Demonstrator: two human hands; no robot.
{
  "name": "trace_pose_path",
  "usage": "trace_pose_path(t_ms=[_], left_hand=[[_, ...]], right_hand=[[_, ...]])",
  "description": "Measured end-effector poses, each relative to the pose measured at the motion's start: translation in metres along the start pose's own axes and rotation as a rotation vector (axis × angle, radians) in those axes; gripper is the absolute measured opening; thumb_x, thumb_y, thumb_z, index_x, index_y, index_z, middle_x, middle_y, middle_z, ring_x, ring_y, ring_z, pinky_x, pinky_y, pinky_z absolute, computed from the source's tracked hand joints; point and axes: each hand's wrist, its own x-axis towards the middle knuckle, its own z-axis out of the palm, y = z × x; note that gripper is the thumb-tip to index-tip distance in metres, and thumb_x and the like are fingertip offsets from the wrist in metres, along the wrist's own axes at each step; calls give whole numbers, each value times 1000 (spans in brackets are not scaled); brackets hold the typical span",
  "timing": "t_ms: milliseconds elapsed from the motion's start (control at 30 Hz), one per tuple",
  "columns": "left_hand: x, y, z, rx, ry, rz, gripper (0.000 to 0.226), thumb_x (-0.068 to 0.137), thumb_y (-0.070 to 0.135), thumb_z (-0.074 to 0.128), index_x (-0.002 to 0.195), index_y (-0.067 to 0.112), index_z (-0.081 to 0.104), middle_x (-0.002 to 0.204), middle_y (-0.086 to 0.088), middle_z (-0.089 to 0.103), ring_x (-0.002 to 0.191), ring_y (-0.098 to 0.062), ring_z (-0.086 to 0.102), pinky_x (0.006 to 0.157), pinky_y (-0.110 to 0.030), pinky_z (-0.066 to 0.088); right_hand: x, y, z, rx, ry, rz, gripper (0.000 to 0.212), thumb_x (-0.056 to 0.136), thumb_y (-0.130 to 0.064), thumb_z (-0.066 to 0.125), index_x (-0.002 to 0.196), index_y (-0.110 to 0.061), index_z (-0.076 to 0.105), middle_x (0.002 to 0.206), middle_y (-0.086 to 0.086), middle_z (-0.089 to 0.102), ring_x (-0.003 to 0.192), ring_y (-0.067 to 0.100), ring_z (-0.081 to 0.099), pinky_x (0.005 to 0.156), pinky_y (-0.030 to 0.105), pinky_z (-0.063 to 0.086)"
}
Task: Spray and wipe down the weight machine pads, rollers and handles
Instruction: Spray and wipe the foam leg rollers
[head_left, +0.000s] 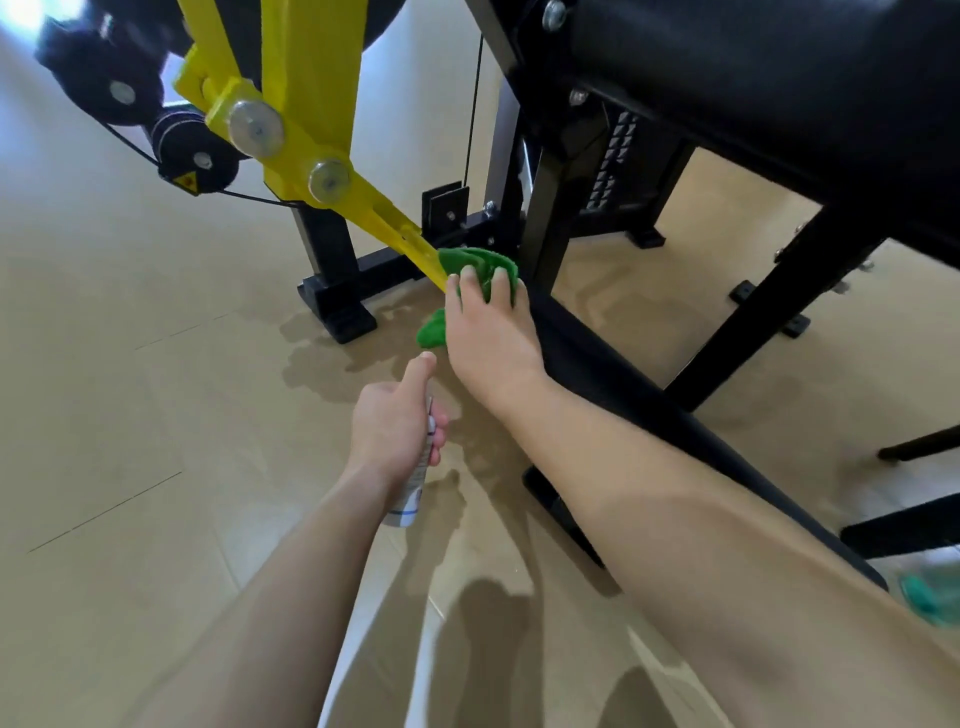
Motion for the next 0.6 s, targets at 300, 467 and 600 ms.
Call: trace_pose_path(t_ms=[300, 467, 600], left_hand=[[-55, -3, 45, 141, -165, -48, 66, 102, 52, 49, 58, 3, 60, 55, -16, 54, 43, -23, 48, 51, -28, 46], [-92, -2, 84, 243, -313, -51, 66, 103, 51, 47, 59, 4, 60, 55, -15, 56, 47, -24, 50, 65, -33, 52], [-100, 3, 89, 283, -368, -75, 63, 103, 52, 47, 62, 5, 59, 56, -14, 55, 45, -24, 49, 62, -30, 51]], right_hand=[[-228, 88, 3, -19, -20, 36, 56, 95, -11, 32, 150, -10, 43, 148, 20, 45, 136, 52, 36, 111, 64, 31], [-321, 131, -19, -64, -127, 97, 61, 94, -10, 24, 152, -9, 43, 142, 25, 50, 133, 54, 41, 105, 64, 40], [-312, 127, -9, -134, -88, 36, 58, 94, -9, 40, 151, -5, 41, 140, 27, 49, 130, 53, 42, 105, 62, 40]])
